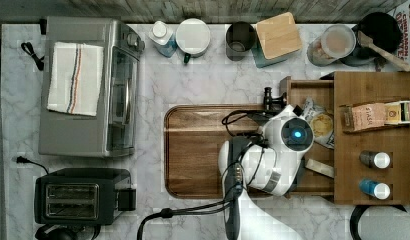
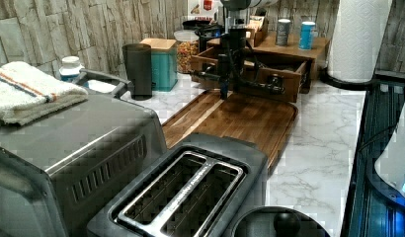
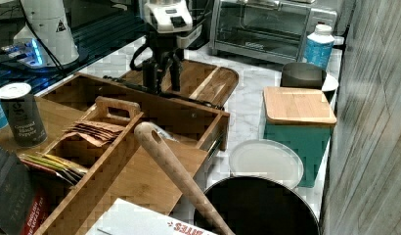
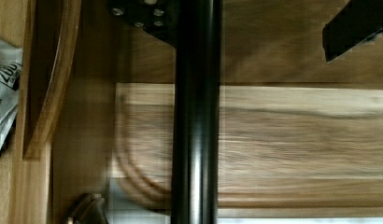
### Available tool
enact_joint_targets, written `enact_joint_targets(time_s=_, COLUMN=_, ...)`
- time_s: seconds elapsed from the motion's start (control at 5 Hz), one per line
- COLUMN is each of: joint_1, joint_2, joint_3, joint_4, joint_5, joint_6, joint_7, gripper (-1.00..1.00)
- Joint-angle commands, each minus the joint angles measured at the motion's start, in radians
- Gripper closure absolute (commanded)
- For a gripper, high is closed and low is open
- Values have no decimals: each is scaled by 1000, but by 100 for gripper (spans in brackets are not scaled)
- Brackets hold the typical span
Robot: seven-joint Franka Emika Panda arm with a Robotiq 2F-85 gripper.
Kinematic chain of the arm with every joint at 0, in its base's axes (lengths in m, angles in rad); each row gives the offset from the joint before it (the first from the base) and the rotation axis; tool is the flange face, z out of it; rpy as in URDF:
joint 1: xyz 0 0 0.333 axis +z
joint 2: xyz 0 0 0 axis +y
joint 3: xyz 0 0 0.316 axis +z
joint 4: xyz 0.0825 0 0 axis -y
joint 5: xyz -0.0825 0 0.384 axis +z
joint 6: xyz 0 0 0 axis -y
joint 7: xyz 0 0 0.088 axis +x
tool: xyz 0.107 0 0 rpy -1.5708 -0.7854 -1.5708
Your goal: Open the drawer.
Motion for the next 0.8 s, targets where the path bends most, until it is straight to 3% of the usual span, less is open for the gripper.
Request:
enact_joint_targets(time_s=0.2, joint_1=190, joint_2=-71, joint_3=193, joint_4=-1, joint_5=51, joint_6=16, joint_7=158, gripper=-100)
enact_joint_targets(time_s=0.4, joint_1=185, joint_2=-71, joint_3=198, joint_4=-1, joint_5=50, joint_6=16, joint_7=159, gripper=-100)
enact_joint_targets(time_s=0.6, joint_1=233, joint_2=-72, joint_3=151, joint_4=-1, joint_5=61, joint_6=15, joint_7=152, gripper=-100)
enact_joint_targets(time_s=0.8, joint_1=178, joint_2=-70, joint_3=205, joint_4=-1, joint_5=49, joint_6=17, joint_7=160, gripper=-100)
